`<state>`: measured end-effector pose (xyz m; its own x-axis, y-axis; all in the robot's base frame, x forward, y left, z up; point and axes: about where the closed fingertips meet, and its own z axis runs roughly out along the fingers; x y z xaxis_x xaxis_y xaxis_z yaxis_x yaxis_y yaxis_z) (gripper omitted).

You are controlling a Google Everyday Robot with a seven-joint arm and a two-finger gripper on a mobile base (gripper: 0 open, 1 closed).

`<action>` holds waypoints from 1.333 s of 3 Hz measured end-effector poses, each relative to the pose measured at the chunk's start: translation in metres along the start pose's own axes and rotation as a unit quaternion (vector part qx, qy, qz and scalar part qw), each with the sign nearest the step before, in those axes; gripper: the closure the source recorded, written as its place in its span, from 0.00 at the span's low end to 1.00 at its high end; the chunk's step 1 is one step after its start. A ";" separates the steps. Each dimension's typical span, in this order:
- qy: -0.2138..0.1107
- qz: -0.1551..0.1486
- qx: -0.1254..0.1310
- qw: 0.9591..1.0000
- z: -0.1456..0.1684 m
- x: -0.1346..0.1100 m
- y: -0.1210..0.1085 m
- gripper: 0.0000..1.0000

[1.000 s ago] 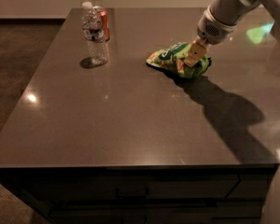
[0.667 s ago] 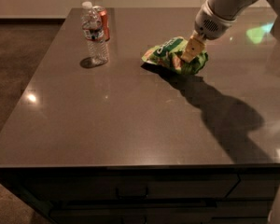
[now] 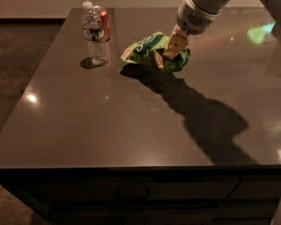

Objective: Move green rice chip bag near water bottle

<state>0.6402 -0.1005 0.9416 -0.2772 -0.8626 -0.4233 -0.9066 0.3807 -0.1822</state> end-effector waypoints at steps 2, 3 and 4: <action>-0.008 -0.048 -0.038 0.998 0.028 -0.039 0.019 1.00; -0.011 -0.054 -0.054 0.997 0.039 -0.049 0.026 0.82; -0.013 -0.057 -0.069 0.996 0.049 -0.054 0.032 0.59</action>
Offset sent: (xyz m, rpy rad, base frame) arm 0.0019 0.0658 -0.0135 0.0071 0.0386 0.1639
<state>0.6420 -0.0248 0.9149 -0.1623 -0.8878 -0.4306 -0.9675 0.2289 -0.1072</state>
